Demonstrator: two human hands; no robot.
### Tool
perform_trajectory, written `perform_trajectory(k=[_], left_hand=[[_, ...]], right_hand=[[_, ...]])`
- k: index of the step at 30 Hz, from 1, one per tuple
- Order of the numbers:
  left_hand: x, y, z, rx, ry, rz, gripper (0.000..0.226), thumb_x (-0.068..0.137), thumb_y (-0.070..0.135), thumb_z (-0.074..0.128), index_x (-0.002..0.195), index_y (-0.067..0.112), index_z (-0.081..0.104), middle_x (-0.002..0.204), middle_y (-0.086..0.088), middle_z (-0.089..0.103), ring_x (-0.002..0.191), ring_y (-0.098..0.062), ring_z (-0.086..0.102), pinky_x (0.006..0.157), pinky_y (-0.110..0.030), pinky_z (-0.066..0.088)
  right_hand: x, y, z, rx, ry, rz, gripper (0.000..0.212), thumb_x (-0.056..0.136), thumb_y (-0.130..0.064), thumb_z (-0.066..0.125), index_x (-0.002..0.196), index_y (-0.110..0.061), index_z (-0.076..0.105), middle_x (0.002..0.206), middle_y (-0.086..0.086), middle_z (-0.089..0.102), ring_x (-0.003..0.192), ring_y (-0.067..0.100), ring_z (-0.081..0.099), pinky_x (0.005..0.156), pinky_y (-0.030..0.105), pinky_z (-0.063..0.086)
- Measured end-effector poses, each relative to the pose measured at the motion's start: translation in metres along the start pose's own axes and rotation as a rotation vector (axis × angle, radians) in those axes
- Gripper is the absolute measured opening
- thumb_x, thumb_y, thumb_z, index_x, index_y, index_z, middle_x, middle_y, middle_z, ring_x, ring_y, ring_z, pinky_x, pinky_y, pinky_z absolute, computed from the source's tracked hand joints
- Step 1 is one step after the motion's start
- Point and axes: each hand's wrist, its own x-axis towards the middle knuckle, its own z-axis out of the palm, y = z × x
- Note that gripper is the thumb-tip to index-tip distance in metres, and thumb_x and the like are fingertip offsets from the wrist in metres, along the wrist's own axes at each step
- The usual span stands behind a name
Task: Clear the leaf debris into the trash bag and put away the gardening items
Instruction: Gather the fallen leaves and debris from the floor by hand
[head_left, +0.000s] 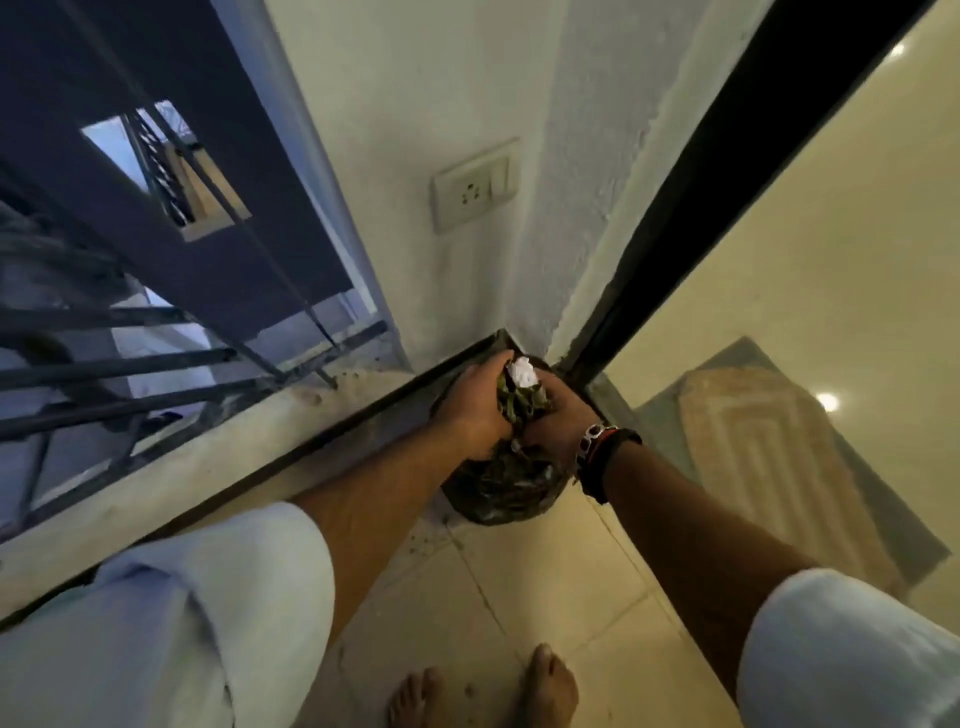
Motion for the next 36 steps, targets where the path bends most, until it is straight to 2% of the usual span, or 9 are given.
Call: perform_trajectory(k=[3, 5, 9, 13, 17, 22, 27, 33, 36], left_hand=[[0.045, -0.037, 0.022, 0.006, 0.008, -0.005, 0.097, 0.077, 0.009, 0.079, 0.156, 0.017, 0.024, 0.156, -0.013, 0.036, 0.142, -0.030, 0.036, 0.112, -0.031, 0.031], [0.060, -0.052, 0.033, 0.019, -0.048, -0.037, 0.107, 0.072, 0.008, 0.083, 0.157, 0.015, 0.018, 0.159, -0.014, 0.030, 0.146, -0.029, 0.031, 0.115, -0.035, 0.031], [0.061, -0.067, 0.048, -0.063, -0.100, -0.104, 0.119, 0.065, 0.013, 0.090, 0.158, 0.015, 0.015, 0.161, -0.013, 0.024, 0.147, -0.030, 0.027, 0.116, -0.044, 0.033], [0.052, -0.069, 0.049, -0.155, -0.050, -0.132, 0.119, 0.063, 0.012, 0.092, 0.157, 0.019, 0.020, 0.159, -0.009, 0.031, 0.144, -0.026, 0.033, 0.115, -0.046, 0.036], [0.029, -0.054, 0.040, -0.258, 0.001, -0.172, 0.103, 0.070, 0.011, 0.086, 0.155, 0.019, 0.028, 0.155, -0.009, 0.039, 0.141, -0.025, 0.039, 0.114, -0.046, 0.037], [-0.055, -0.003, 0.002, -0.434, 0.031, -0.268, 0.075, 0.086, 0.010, 0.074, 0.151, 0.015, 0.036, 0.153, -0.008, 0.042, 0.138, -0.024, 0.042, 0.112, -0.037, 0.038], [-0.166, 0.074, -0.049, -0.512, 0.059, -0.277, 0.063, 0.091, 0.006, 0.067, 0.149, 0.010, 0.040, 0.152, -0.010, 0.044, 0.137, -0.025, 0.044, 0.099, -0.027, 0.039], [-0.272, 0.159, -0.102, -0.597, 0.124, -0.216, 0.061, 0.089, 0.007, 0.069, 0.145, 0.013, 0.046, 0.146, -0.008, 0.050, 0.130, -0.023, 0.052, 0.105, -0.033, 0.044], [-0.307, 0.185, -0.118, -0.573, 0.109, -0.124, 0.059, 0.088, 0.012, 0.072, 0.142, 0.018, 0.050, 0.141, -0.004, 0.055, 0.122, -0.018, 0.057, 0.106, -0.039, 0.047]], right_hand=[[0.048, 0.024, 0.005, -0.094, 0.009, -0.022, 0.078, 0.080, 0.005, 0.069, 0.148, -0.012, 0.033, 0.135, 0.002, 0.047, 0.127, 0.017, 0.042, 0.110, 0.034, 0.036], [0.067, 0.040, 0.008, -0.139, 0.000, 0.004, 0.081, 0.082, 0.003, 0.069, 0.150, -0.010, 0.027, 0.139, 0.006, 0.046, 0.129, 0.018, 0.043, 0.109, 0.027, 0.034], [0.076, 0.057, 0.012, -0.134, -0.025, 0.063, 0.080, 0.084, -0.006, 0.071, 0.150, -0.011, 0.026, 0.143, 0.005, 0.044, 0.131, 0.019, 0.043, 0.114, 0.038, 0.033], [0.073, 0.063, 0.007, -0.003, 0.088, 0.200, 0.080, 0.078, -0.015, 0.067, 0.148, -0.028, 0.032, 0.148, 0.007, 0.042, 0.130, 0.032, 0.047, 0.105, 0.050, 0.045], [0.046, 0.048, -0.003, 0.113, 0.168, 0.217, 0.068, 0.083, 0.000, 0.061, 0.143, -0.025, 0.042, 0.140, 0.010, 0.051, 0.123, 0.033, 0.053, 0.099, 0.049, 0.049], [-0.038, 0.003, -0.021, 0.274, 0.266, 0.197, 0.048, 0.089, 0.004, 0.052, 0.133, -0.017, 0.055, 0.130, 0.008, 0.060, 0.104, 0.024, 0.058, 0.096, 0.042, 0.050], [-0.160, -0.064, -0.035, 0.398, 0.314, 0.184, 0.042, 0.089, 0.004, 0.052, 0.123, -0.017, 0.062, 0.123, 0.005, 0.064, 0.116, 0.027, 0.060, 0.098, 0.047, 0.051], [-0.304, -0.131, -0.036, 0.596, 0.370, 0.105, 0.034, 0.090, 0.005, 0.051, 0.108, -0.021, 0.064, 0.115, 0.005, 0.066, 0.110, 0.026, 0.062, 0.093, 0.039, 0.053], [-0.354, -0.147, -0.030, 0.659, 0.410, 0.056, 0.035, 0.092, 0.006, 0.048, 0.114, -0.018, 0.062, 0.115, 0.003, 0.065, 0.099, 0.018, 0.062, 0.088, 0.034, 0.051]])
